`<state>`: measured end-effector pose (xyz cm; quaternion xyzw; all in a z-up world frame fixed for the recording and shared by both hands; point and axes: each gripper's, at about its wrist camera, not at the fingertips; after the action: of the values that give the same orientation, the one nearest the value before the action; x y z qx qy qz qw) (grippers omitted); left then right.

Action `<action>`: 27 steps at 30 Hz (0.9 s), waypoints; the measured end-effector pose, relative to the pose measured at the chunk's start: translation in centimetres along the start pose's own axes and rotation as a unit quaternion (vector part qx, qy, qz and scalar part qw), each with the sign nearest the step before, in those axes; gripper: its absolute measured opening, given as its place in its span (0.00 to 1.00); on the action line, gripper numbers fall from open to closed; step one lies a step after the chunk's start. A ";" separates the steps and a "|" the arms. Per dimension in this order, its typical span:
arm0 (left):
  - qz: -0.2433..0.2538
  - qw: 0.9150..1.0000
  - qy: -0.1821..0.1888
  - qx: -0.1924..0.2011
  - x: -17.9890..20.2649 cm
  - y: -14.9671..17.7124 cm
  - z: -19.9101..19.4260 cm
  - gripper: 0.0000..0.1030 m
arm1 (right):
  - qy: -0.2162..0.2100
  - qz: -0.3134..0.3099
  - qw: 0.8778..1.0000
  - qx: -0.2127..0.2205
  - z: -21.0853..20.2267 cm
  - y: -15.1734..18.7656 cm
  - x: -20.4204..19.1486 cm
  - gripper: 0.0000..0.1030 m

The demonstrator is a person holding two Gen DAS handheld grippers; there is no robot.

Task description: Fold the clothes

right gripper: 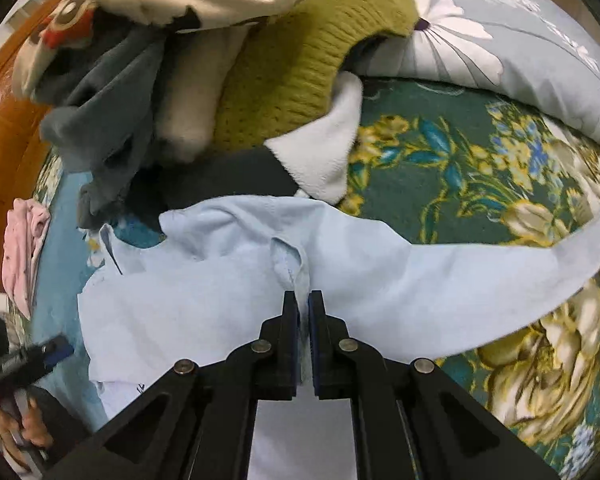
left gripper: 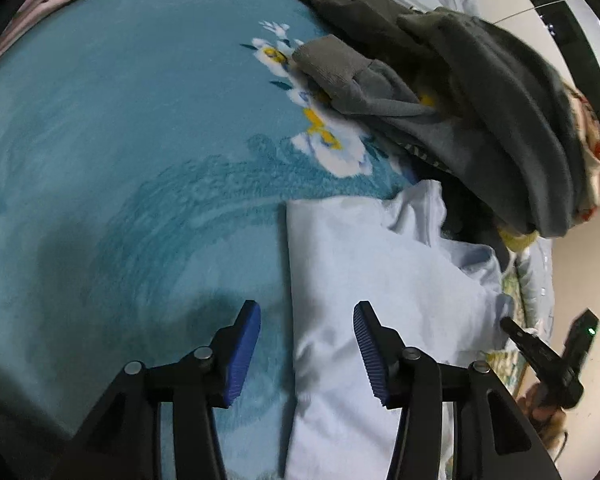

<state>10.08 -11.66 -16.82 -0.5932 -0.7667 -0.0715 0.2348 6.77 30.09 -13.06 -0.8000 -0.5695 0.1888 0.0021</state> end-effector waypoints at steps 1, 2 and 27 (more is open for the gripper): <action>-0.006 1.000 -0.002 0.001 -0.3 -0.4 0.5 0.51 | -0.006 0.003 1.000 0.002 0.0 -0.1 -0.1 0.05; -0.012 1.000 -0.003 0.002 -0.6 -0.8 1.0 0.51 | -0.008 0.008 1.000 0.004 0.1 -0.4 0.0 0.05; -0.024 0.998 -0.021 0.053 -1.4 -1.1 0.4 0.05 | -0.004 0.222 0.970 0.102 -6.7 -4.5 16.2 0.07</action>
<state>9.20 -13.06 -17.65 -0.5624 -0.7884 -0.0243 0.2482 9.24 47.90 -10.69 -0.9015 -0.3550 0.2444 0.0391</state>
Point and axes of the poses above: each gripper's, at about its wrist camera, not at the fingertips, and z roughly the way its jaws point, x to its right, y to its underside, and after that the axes turned 12 degrees about z, right-handed
